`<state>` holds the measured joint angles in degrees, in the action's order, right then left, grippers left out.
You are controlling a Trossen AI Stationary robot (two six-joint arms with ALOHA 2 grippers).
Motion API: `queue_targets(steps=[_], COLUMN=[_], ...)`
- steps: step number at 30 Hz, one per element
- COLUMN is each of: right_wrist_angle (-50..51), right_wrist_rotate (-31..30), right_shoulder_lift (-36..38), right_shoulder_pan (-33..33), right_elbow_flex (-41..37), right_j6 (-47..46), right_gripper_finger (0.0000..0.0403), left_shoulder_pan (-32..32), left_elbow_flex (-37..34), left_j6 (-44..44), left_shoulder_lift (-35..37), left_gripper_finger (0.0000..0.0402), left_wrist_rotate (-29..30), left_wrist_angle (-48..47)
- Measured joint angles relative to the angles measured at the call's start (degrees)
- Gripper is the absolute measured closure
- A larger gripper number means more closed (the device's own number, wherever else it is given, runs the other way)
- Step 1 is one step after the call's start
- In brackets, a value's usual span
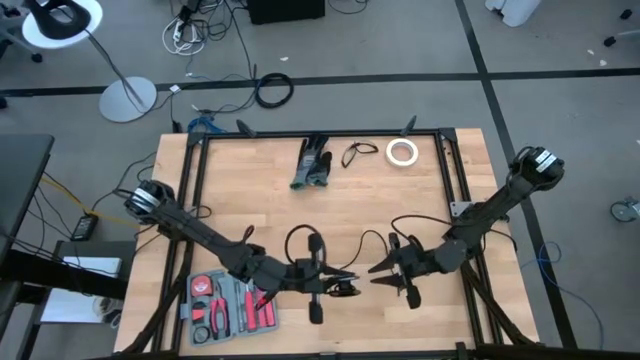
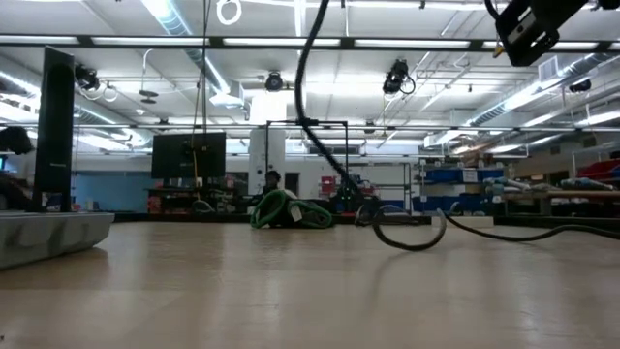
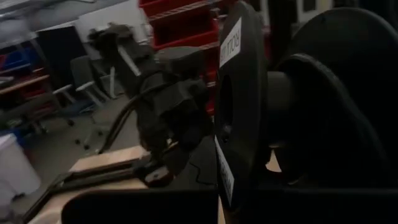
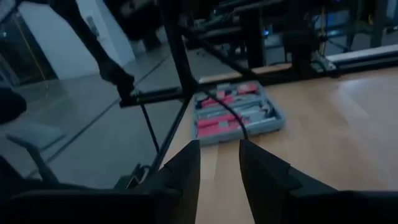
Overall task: Coil cords
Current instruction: Coil the black wire into a spool
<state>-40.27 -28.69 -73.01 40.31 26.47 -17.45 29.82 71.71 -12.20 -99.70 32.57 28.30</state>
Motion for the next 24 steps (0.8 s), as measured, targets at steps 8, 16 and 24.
queue_targets(steps=[8, 16, 24], right_wrist_angle=[-1.1, -1.2, -2.4], right_wrist_rotate=[-0.1, 0.7, 3.3], right_shoulder_lift=[0.0, 0.0, 0.0], right_shoulder_pan=[-3.8, -9.1, -12.9], right_elbow_flex=[1.4, 3.4, 3.4], right_j6=[3.3, 8.7, 13.6], right_gripper_finger=[0.0291, 0.0291, 0.0291], left_shoulder_pan=[-2.0, -8.4, -14.2], left_elbow_flex=[-9.1, -9.5, -9.5], left_j6=[0.6, -3.7, -5.6], left_shoulder_lift=[-0.1, -0.1, -0.1], left_gripper_finger=[0.0402, 0.0402, 0.0402], left_wrist_rotate=[4.3, 1.8, -4.0], left_wrist_angle=[14.7, 20.2, 24.5])
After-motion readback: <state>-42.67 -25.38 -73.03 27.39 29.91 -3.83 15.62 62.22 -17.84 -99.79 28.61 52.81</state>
